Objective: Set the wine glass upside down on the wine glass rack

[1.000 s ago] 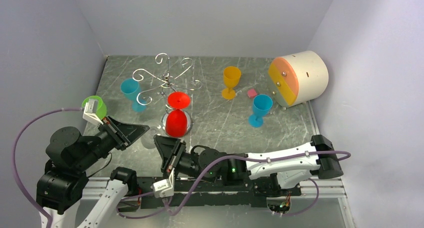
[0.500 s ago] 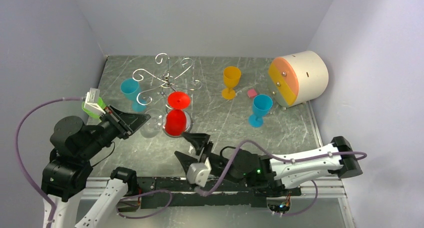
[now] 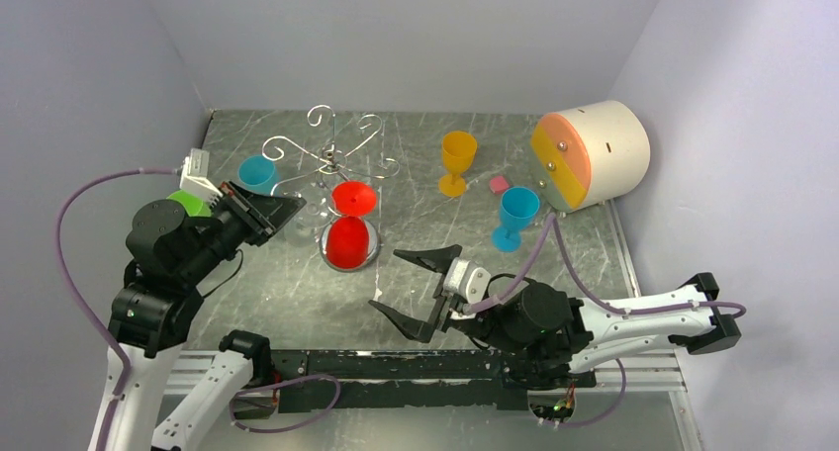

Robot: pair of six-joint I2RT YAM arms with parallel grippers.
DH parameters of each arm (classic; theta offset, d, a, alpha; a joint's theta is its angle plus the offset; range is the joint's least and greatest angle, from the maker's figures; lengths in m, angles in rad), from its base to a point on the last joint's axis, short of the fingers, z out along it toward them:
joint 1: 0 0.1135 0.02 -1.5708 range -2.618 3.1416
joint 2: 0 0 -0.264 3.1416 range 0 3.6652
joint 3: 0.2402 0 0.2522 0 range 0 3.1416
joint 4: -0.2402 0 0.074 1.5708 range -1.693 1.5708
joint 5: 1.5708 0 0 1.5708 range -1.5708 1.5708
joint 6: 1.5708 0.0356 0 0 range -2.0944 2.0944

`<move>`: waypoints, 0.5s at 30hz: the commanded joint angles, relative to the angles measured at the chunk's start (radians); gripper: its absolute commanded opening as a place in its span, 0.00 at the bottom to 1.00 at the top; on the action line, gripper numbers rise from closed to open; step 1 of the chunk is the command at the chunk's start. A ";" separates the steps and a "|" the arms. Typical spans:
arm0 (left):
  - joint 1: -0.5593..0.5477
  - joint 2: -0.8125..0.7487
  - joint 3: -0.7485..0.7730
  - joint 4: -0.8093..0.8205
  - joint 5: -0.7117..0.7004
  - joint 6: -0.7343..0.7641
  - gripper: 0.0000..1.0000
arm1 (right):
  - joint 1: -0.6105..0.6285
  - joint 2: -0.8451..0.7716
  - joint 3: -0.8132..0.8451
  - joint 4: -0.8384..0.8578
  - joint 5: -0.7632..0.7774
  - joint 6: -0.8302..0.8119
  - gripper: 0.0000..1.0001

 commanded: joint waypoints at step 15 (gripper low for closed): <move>-0.005 0.083 0.019 0.203 -0.133 0.024 0.07 | 0.004 -0.031 0.033 -0.077 0.028 0.178 1.00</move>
